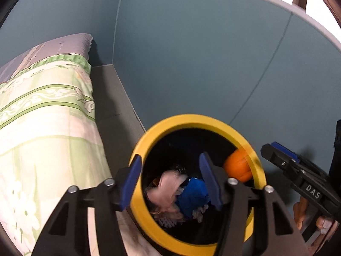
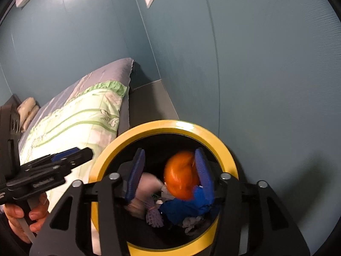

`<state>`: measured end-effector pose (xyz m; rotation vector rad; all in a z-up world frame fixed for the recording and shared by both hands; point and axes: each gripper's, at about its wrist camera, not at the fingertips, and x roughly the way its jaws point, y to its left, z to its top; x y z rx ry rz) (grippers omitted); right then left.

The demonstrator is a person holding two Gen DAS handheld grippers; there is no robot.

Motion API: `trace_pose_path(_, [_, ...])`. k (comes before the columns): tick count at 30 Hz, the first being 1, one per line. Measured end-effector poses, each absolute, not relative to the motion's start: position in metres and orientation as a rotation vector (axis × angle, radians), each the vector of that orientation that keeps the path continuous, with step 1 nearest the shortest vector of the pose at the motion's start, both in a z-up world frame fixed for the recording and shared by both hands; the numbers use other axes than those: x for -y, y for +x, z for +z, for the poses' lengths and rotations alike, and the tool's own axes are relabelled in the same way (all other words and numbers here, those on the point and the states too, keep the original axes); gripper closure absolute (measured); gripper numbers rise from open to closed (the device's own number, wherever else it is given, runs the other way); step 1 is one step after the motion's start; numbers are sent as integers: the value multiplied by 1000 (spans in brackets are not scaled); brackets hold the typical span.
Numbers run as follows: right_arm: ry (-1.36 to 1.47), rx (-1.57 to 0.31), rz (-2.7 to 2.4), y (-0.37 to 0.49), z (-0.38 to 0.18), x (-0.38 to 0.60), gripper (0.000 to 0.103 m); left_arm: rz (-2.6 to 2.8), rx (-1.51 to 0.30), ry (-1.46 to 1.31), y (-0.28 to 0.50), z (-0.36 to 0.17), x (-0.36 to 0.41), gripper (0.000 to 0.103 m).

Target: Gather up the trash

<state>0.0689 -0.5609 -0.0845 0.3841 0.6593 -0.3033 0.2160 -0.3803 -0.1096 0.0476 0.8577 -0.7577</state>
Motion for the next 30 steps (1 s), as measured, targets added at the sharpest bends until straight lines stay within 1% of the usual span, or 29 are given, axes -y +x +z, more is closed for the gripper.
trace_pose_path(2, [378,-656,-318,69,-82,560,53,-740,-850,17,219,-102,367,44])
trace_pose_path(10, [352,-634,-296,67,-62,526,53,-658,-780,-34,219,-71,295,44])
trace_pose_path(14, [326,-634,-232,73,-52,491,53,-575,-740,-49,214,-59,239,44])
trace_pose_path(20, [273,-639,-91,92,-41,420,53,-408,-692,-93,199,-49,135,44])
trace_pose_path(24, [236,-641,4,104,-33,364,48,-315,-664,-111,180,-45,78,43])
trace_pose_path(25, [226,-639,16,106,-31,352,48,-287,-652,-113,173,-42,63,39])
trace_pose_path(28, [182,-629,41,108,-24,316,40,-224,-616,-131,154,-34,30,33])
trace_pose_path(29, [176,-627,50,108,-22,304,36,-203,-597,-144,147,-31,17,31])
trace_pose_path(30, [174,-625,56,106,-20,296,31,-189,-583,-153,140,-30,9,27])
